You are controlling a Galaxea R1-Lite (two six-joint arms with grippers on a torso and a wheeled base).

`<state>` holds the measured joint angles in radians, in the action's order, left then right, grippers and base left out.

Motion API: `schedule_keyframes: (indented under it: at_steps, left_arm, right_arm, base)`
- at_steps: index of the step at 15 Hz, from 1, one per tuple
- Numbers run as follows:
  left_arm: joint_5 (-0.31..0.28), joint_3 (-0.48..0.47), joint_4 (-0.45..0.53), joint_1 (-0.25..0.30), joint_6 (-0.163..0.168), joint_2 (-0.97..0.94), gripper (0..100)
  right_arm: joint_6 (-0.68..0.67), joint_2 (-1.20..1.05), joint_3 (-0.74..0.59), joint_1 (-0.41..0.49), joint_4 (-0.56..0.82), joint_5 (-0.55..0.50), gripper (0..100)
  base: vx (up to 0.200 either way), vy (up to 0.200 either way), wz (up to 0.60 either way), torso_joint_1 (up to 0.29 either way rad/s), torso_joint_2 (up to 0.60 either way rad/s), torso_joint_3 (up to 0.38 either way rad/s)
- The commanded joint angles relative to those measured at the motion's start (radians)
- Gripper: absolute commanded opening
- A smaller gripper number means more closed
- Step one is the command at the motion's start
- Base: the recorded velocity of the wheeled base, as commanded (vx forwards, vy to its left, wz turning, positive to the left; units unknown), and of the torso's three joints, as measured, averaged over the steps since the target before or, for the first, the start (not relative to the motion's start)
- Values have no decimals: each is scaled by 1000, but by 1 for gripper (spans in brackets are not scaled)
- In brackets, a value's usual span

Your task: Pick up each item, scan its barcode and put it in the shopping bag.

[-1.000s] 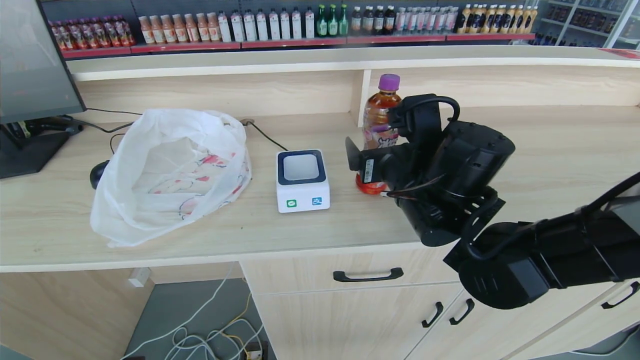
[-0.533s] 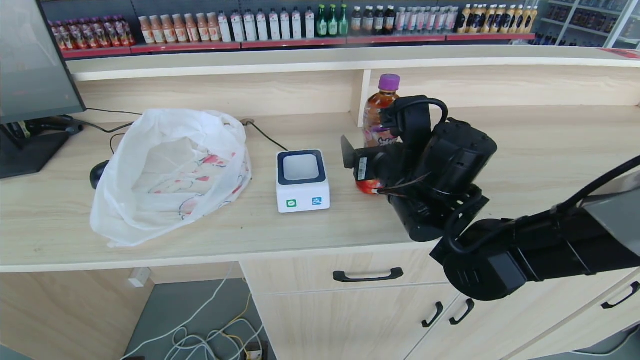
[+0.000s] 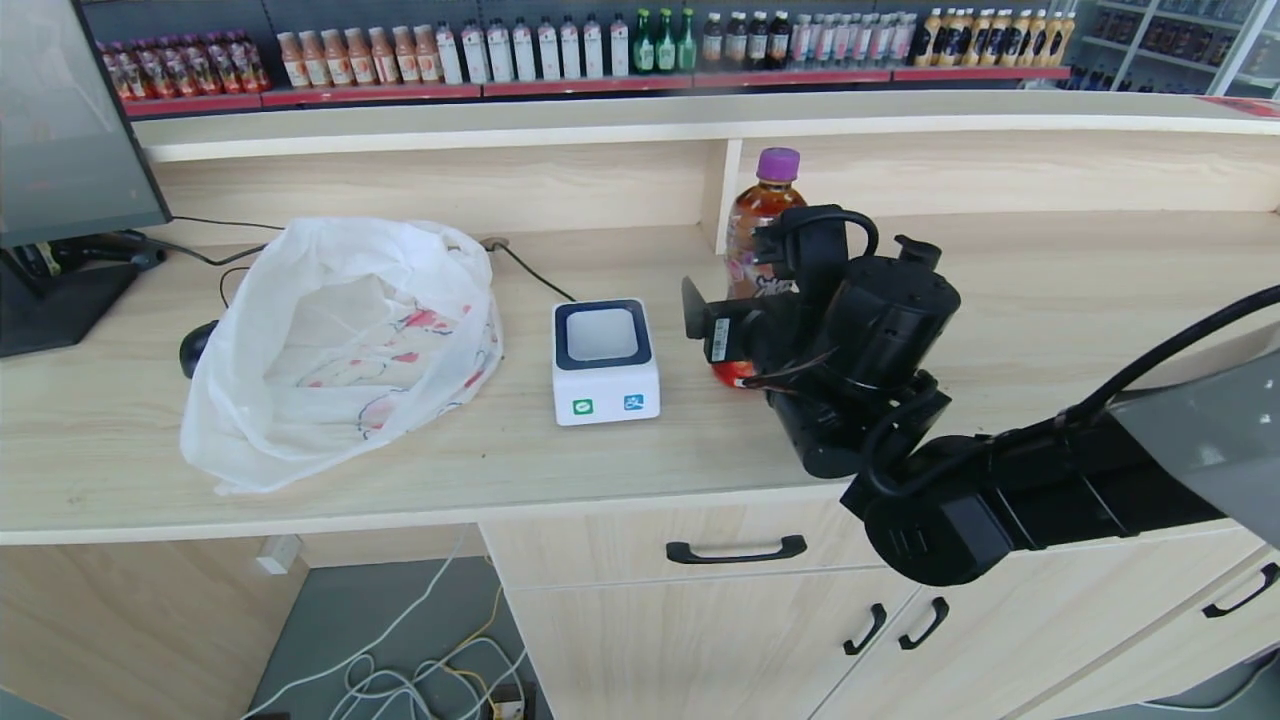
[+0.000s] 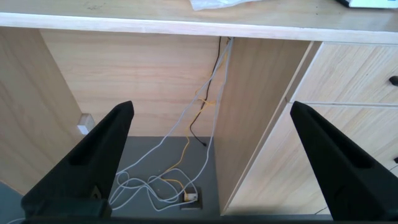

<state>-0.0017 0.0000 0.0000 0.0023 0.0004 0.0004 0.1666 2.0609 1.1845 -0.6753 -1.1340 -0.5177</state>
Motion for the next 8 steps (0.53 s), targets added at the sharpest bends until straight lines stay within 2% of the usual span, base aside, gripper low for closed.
schedule_keyframes:
  at_steps: [1, 8]
  left_arm:
    - [0, 0, 0, 1, 0, 0, 100]
    - [0, 0, 0, 1, 0, 0, 100]
  right_arm:
    - [-1, 15, 23, 7, 2, 1, 100]
    - [2, 38, 40, 39, 2, 7, 100]
  base:
    - [0, 0, 0, 0, 0, 0]
    - [0, 0, 0, 0, 0, 0]
